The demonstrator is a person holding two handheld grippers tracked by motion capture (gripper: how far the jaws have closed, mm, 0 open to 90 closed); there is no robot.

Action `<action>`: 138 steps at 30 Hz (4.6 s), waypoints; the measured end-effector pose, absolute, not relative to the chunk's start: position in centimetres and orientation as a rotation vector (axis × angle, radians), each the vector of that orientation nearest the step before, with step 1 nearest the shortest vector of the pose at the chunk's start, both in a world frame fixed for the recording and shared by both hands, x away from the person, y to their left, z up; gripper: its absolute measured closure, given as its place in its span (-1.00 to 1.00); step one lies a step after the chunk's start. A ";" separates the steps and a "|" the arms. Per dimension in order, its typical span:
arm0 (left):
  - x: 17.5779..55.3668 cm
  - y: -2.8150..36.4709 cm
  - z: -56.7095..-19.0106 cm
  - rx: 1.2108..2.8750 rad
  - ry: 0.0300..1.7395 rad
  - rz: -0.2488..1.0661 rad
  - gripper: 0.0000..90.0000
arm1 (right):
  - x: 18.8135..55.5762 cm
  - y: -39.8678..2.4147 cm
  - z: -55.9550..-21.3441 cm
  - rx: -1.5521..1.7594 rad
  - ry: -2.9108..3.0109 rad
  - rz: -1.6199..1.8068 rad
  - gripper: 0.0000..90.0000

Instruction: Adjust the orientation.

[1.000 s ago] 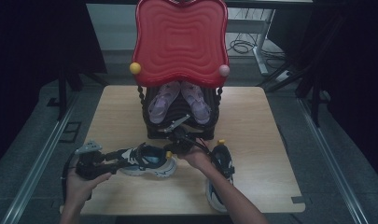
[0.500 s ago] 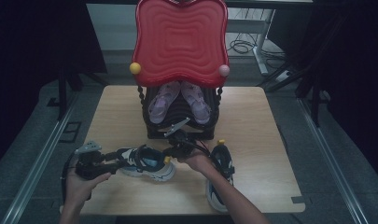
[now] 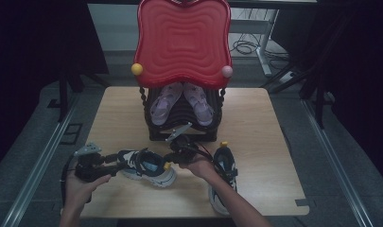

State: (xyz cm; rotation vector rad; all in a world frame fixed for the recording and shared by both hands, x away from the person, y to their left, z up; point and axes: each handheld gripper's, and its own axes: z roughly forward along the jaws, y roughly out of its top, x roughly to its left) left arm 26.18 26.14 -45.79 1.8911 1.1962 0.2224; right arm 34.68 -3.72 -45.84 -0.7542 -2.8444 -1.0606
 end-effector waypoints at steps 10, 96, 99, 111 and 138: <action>26.2 26.5 -45.7 1.881 1.197 0.224 -0.06 | 33.4 -3.5 -46.0 -0.751 -2.833 -1.089 1.00; 26.5 28.9 -45.6 1.842 1.240 0.254 -0.06 | 25.2 0.2 -47.0 -0.698 -2.738 -1.248 1.00; 26.5 29.1 -45.7 1.842 1.248 0.255 -0.06 | 25.3 -0.4 -46.8 -0.707 -2.739 -1.267 1.00; 26.7 28.9 -47.2 1.872 1.312 0.251 -0.05 | 26.2 -7.3 -44.4 -0.770 -2.698 -1.417 1.00; 26.3 30.1 -48.7 1.906 1.365 0.251 0.87 | 27.5 -15.6 -44.4 -0.917 -2.593 -1.617 0.43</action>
